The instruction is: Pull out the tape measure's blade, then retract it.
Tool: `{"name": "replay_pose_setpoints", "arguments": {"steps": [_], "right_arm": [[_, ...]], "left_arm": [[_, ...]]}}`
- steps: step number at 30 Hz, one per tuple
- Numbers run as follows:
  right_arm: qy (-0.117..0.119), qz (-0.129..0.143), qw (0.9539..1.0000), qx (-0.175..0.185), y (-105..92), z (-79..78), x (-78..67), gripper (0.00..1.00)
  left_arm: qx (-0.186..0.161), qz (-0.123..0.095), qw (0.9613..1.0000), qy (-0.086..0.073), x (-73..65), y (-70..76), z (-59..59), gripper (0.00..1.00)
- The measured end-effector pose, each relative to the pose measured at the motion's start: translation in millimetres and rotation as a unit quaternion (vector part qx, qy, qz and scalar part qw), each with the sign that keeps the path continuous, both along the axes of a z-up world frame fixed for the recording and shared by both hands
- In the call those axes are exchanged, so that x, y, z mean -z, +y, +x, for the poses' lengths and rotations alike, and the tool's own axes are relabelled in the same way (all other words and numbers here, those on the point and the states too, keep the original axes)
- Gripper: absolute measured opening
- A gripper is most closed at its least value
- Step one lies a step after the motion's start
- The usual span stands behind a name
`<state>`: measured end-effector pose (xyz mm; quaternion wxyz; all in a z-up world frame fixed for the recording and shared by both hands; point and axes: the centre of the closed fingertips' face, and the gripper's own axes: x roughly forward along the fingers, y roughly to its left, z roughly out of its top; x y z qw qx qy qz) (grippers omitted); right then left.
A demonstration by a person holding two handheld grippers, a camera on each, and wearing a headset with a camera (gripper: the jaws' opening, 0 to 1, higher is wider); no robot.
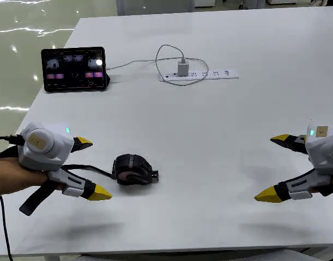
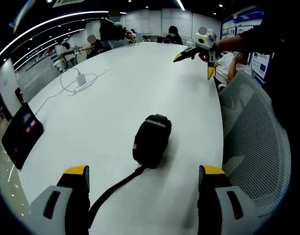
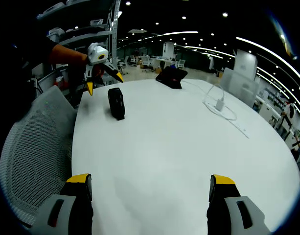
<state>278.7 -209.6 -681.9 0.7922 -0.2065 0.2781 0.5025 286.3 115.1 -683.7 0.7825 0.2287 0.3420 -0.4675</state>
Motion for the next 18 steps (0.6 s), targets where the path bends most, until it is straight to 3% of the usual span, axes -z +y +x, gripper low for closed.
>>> {"name": "replay_pose_setpoints", "arguments": {"steps": [11,18], "right_arm": [[-0.004,0.003,0.9994,-0.035,29.1,5.2,-5.8,0.99],[-0.002,0.0,0.9987,-0.052,45.5,7.0,-1.7,0.99]], "left_arm": [[0.04,0.016,0.9991,0.003,-2.0,-19.5,10.4,0.85],[0.073,0.026,0.997,0.0,-1.2,-33.2,11.9,0.79]]}}
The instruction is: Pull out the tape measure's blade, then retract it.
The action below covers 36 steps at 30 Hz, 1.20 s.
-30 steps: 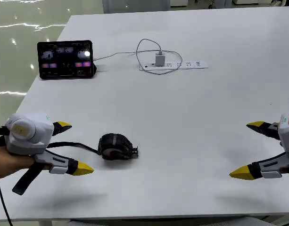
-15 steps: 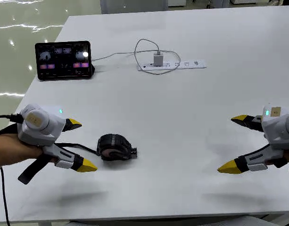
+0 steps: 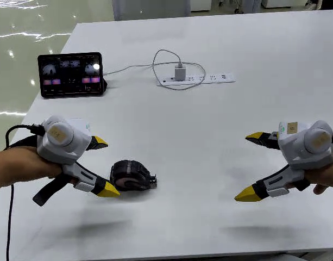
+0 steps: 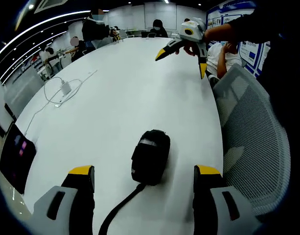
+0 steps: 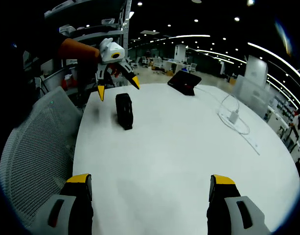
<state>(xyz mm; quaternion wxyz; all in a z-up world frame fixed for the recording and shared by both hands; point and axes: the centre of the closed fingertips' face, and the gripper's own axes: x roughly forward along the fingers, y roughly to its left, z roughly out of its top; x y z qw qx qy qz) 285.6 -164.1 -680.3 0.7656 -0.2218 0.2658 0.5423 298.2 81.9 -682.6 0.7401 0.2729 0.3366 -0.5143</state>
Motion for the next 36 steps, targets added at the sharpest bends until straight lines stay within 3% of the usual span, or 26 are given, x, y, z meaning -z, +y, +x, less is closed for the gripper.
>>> {"name": "replay_pose_setpoints", "arguments": {"steps": [4,10,16,19,22,36], "right_arm": [[0.004,0.001,1.0,-0.004,10.5,1.3,3.5,0.99],[0.01,-0.002,0.9999,-0.008,22.8,1.7,10.4,0.99],[0.014,0.003,0.9997,-0.017,39.4,3.9,18.0,0.99],[0.03,0.028,0.9992,-0.003,53.2,11.2,19.1,0.99],[0.033,0.036,0.9988,0.0,62.0,16.0,21.4,0.99],[0.035,0.022,0.9983,-0.041,100.2,13.1,31.1,0.99]], "left_arm": [[0.013,0.023,0.9996,0.01,11.9,-1.9,-2.6,0.76],[0.02,0.027,0.9993,0.019,17.8,-7.5,-2.9,0.73],[0.026,0.026,0.9992,0.017,18.9,-16.8,-0.4,0.69],[0.034,0.029,0.9988,0.017,22.2,-23.7,-0.9,0.65],[0.041,0.035,0.9984,0.017,25.3,-27.8,-2.3,0.63],[0.066,0.058,0.9961,0.011,33.9,-32.5,1.9,0.45]]}}
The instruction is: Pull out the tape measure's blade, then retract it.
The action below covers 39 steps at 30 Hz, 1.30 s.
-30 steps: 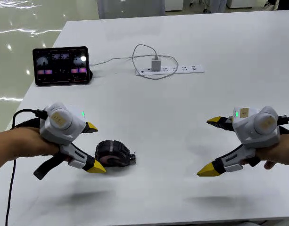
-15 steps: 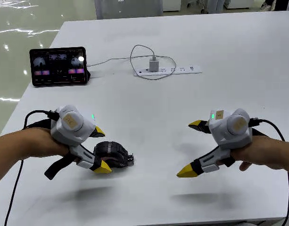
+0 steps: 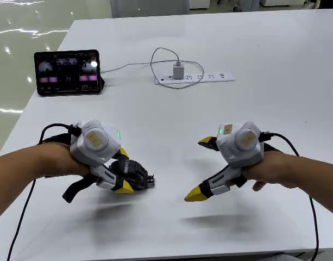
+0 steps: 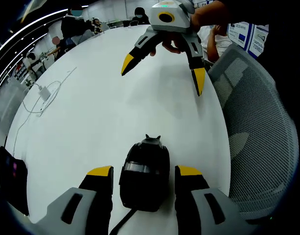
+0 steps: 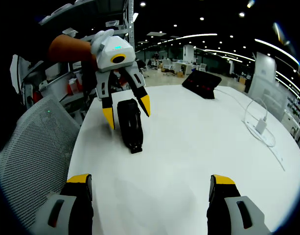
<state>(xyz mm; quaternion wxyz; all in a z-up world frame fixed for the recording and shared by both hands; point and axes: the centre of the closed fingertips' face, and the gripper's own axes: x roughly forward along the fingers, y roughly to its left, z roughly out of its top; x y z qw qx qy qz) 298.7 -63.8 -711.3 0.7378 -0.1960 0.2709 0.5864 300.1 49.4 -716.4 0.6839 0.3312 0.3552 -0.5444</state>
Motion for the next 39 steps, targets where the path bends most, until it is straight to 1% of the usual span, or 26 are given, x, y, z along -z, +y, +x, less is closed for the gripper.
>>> {"name": "replay_pose_setpoints", "arguments": {"steps": [2,4,5,6,7,8,10,12,15,16,17,20,24,27,31,33,35,39], "right_arm": [[-0.001,-0.003,1.0,-0.008,5.5,-0.4,1.3,0.99],[-0.003,-0.005,0.9998,-0.017,10.5,0.2,2.6,0.99],[-0.003,-0.006,0.9998,-0.019,12.7,0.4,2.9,0.99],[-0.003,-0.006,0.9997,-0.021,15.7,0.5,2.5,0.99],[-0.003,-0.007,0.9997,-0.023,17.7,0.6,2.6,0.99],[-0.003,-0.007,0.9996,-0.026,20.4,0.5,2.8,0.99],[-0.003,-0.008,0.9995,-0.029,23.4,0.6,3.8,0.99],[-0.004,-0.011,0.9993,-0.037,26.4,0.2,5.8,0.96],[-0.004,-0.014,0.9991,-0.041,30.5,0.7,8.5,0.95],[-0.006,-0.017,0.9989,-0.043,31.5,2.3,11.4,0.94],[-0.014,-0.023,0.9987,-0.043,31.5,5.3,14.1,0.92],[-0.012,-0.021,0.999,-0.038,38.2,8.7,17.6,0.86],[-0.01,-0.028,0.9985,-0.047,47.1,5.1,24.3,0.81],[-0.012,-0.03,0.9979,-0.055,53.7,3.7,24.5,0.76],[-0.015,-0.033,0.9967,-0.073,61.3,-0.6,24.7,0.69],[-0.018,-0.036,0.9959,-0.081,64.1,-1.7,25.5,0.64],[-0.022,-0.037,0.9955,-0.085,66.7,-2.0,25.9,0.6],[-0.022,-0.04,0.9945,-0.094,70.8,-5.0,28.8,0.53]], "left_arm": [[0.005,-0.001,1.0,0.003,0.4,-2.7,-1.4,0.42],[0.007,0.007,1.0,0.0,4.0,-3.0,0.2,0.38],[0.007,0.015,0.9998,-0.012,5.2,-1.8,3.9,0.36],[0.012,0.019,0.9997,-0.011,7.6,-3.3,1.6,0.34],[0.007,0.022,0.9997,-0.011,8.3,-3.9,2.5,0.34],[0.0,0.026,0.9996,-0.008,8.0,-3.1,3.5,0.34],[0.003,0.029,0.9995,-0.009,8.5,-2.7,2.7,0.34],[0.004,0.032,0.9995,-0.009,9.1,-1.4,3.6,0.34],[0.005,0.038,0.9992,-0.007,8.8,-0.8,3.1,0.34],[0.007,0.04,0.9992,-0.006,9.2,-0.5,2.9,0.34],[0.009,0.041,0.9991,-0.005,9.7,-0.2,2.7,0.33],[0.01,0.048,0.9988,-0.007,10.6,-0.8,2.4,0.33],[0.008,0.052,0.9986,-0.009,11.3,-0.9,2.9,0.33],[0.006,0.056,0.9984,-0.012,11.6,-0.6,2.8,0.33],[0.003,0.052,0.9985,-0.014,11.0,-0.6,2.6,0.33],[0.002,0.051,0.9986,-0.013,11.0,-0.6,2.6,0.33],[0.002,0.051,0.9986,-0.014,10.9,-0.7,2.7,0.33],[0.0,0.047,0.9988,-0.012,10.8,-0.7,3.1,0.33]]}}
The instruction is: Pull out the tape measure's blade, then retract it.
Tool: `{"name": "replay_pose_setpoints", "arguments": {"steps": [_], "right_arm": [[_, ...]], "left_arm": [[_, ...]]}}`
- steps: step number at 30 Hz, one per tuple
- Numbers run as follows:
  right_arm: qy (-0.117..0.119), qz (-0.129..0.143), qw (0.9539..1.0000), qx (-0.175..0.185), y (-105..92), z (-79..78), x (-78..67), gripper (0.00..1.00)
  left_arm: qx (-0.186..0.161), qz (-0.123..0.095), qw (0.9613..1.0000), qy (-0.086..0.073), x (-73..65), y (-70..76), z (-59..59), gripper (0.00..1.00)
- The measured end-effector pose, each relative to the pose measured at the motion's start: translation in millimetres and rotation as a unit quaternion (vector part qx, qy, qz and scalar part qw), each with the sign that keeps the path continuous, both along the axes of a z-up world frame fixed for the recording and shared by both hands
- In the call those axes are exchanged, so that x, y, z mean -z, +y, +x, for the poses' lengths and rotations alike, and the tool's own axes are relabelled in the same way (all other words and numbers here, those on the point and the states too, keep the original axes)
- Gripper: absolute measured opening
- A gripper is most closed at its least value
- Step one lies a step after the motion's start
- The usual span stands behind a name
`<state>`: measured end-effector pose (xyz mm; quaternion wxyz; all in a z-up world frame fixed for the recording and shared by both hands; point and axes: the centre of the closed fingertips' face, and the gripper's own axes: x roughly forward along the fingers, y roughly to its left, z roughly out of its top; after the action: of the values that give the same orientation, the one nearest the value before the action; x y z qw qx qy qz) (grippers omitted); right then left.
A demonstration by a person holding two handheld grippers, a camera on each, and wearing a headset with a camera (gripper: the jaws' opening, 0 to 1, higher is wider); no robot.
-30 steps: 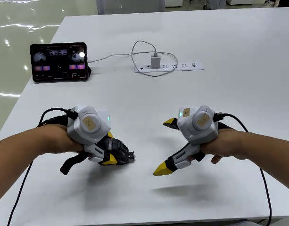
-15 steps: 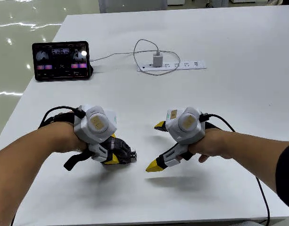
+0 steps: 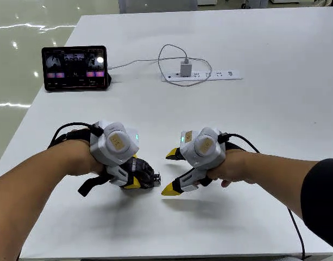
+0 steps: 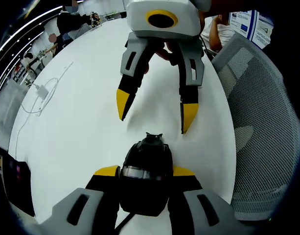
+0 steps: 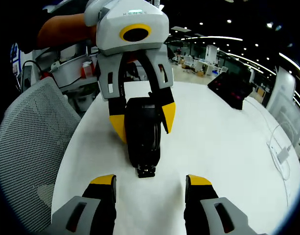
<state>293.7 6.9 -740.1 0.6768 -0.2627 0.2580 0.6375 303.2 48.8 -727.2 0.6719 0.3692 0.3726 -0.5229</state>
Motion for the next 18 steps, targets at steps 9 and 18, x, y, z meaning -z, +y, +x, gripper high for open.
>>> {"name": "replay_pose_setpoints", "arguments": {"steps": [9,18], "right_arm": [[-0.003,-0.014,0.9997,-0.019,6.9,2.0,4.6,0.39],[0.001,-0.021,0.9995,-0.022,15.0,2.3,10.5,0.26]], "left_arm": [[-0.002,-0.005,1.0,-0.001,-0.2,-0.2,-0.2,0.33],[-0.002,-0.005,1.0,-0.001,0.5,0.1,-0.1,0.33]]}}
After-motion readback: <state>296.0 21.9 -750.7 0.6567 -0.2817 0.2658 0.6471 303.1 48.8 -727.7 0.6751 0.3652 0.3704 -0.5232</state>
